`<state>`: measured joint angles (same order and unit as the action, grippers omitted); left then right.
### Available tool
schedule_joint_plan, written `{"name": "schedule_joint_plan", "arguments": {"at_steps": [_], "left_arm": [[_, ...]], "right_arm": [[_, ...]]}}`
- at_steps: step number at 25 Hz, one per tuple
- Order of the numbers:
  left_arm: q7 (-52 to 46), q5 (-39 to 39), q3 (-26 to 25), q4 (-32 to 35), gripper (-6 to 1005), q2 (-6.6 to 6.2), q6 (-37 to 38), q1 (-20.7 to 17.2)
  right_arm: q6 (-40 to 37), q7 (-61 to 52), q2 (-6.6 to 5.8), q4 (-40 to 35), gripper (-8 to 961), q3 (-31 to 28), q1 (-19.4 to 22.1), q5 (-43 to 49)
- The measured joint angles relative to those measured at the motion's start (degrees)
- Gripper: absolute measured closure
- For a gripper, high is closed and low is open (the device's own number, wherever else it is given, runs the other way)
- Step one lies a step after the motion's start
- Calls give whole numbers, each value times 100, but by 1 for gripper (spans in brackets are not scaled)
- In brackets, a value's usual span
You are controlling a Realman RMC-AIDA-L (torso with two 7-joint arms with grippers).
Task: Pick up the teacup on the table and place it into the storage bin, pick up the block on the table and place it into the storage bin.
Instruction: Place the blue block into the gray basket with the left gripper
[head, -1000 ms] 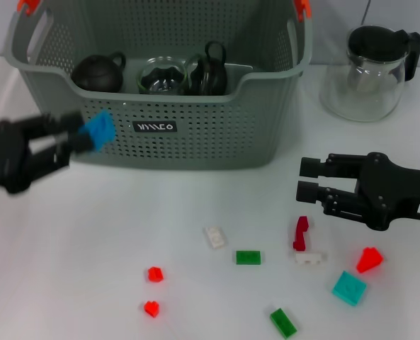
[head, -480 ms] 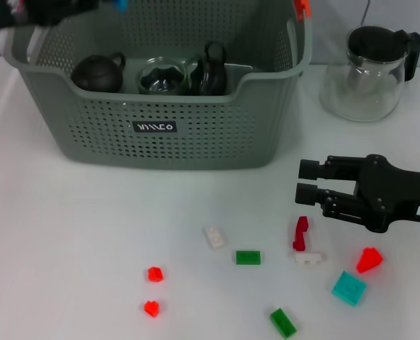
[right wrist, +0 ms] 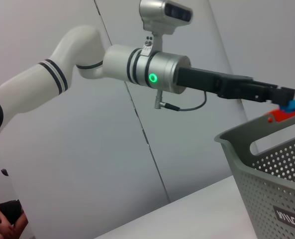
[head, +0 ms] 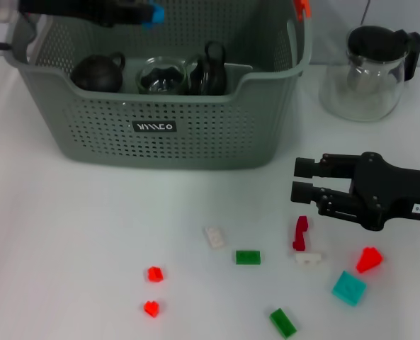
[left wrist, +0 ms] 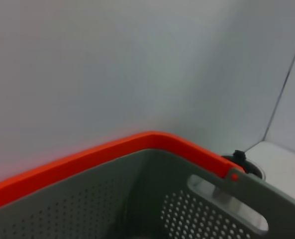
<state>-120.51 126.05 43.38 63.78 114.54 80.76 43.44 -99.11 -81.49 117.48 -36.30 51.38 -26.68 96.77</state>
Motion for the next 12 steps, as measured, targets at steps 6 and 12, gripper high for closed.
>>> {"name": "schedule_joint_plan", "arguments": {"at_steps": [6, 12], "left_arm": [[-129, 177, 389, -72, 594, 46, -489, 128], [-382, 600, 616, -63, 593, 205, -932, 166]], "right_arm": [[-10, -2, 6, 0, 459, -19, -3, 0], [-13, -5, 4, 0, 459, -23, -4, 0]]}}
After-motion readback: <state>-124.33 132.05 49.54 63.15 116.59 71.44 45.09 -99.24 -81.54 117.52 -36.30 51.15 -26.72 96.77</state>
